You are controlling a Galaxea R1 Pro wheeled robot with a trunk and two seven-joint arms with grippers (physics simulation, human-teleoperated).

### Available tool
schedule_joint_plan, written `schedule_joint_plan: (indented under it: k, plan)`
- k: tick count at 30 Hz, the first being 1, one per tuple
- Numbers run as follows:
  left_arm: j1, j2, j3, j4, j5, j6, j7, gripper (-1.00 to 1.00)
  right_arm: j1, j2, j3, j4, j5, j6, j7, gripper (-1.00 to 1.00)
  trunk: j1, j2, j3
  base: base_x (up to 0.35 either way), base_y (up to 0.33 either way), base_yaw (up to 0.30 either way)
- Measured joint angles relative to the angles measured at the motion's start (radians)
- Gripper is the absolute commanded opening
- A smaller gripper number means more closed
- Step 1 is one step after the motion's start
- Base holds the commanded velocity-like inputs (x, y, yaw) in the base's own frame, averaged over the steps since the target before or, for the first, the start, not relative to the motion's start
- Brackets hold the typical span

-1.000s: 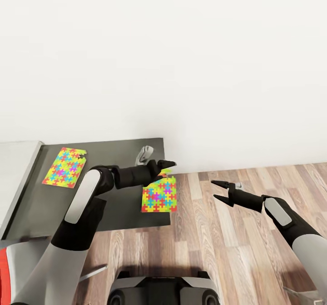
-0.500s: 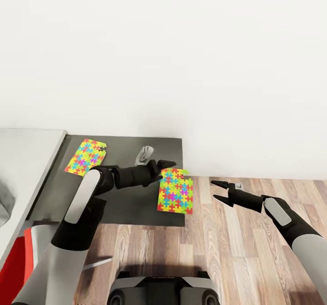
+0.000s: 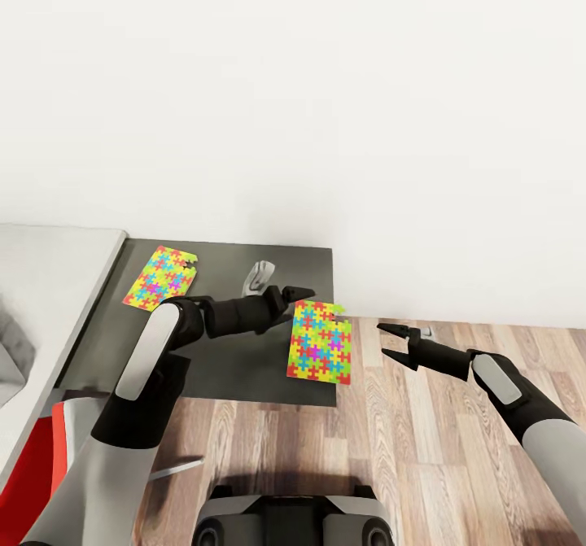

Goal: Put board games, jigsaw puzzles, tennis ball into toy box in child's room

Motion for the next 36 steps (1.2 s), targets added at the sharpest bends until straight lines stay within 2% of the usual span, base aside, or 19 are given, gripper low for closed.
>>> schedule_joint_plan:
  k: [5,11,20,27,36]
  plan:
    - [0.0,0.0,0.0,0.0,0.0,0.001,-0.001,1.0,0.001,0.002,0.001,0.0,0.003,-0.001,0.0,1.0,0.0,0.0,0.0,0.0,0.0,0.007]
    - [0.0,0.001,0.001,0.0,-0.001,0.001,-0.001,1.0,0.001,0.006,0.002,0.0,0.032,0.0,0.0,1.0,0.0,0.0,0.0,0.0,0.0,0.003]
    - [0.0,0.001,0.003,0.0,0.0,0.001,-0.001,1.0,0.001,0.03,0.001,0.0,0.131,0.003,0.001,1.0,0.0,0.0,0.0,0.0,0.0,0.001]
    - [0.0,0.001,0.003,0.0,0.0,0.001,-0.001,1.0,0.001,0.037,0.001,0.0,0.155,0.005,-0.001,1.0,0.0,0.0,0.0,0.0,0.0,0.0]
    - [0.0,0.001,0.003,0.0,0.001,0.001,-0.001,1.0,0.001,0.046,0.001,0.0,0.164,0.006,-0.002,1.0,0.0,0.0,0.0,0.0,0.0,0.0]
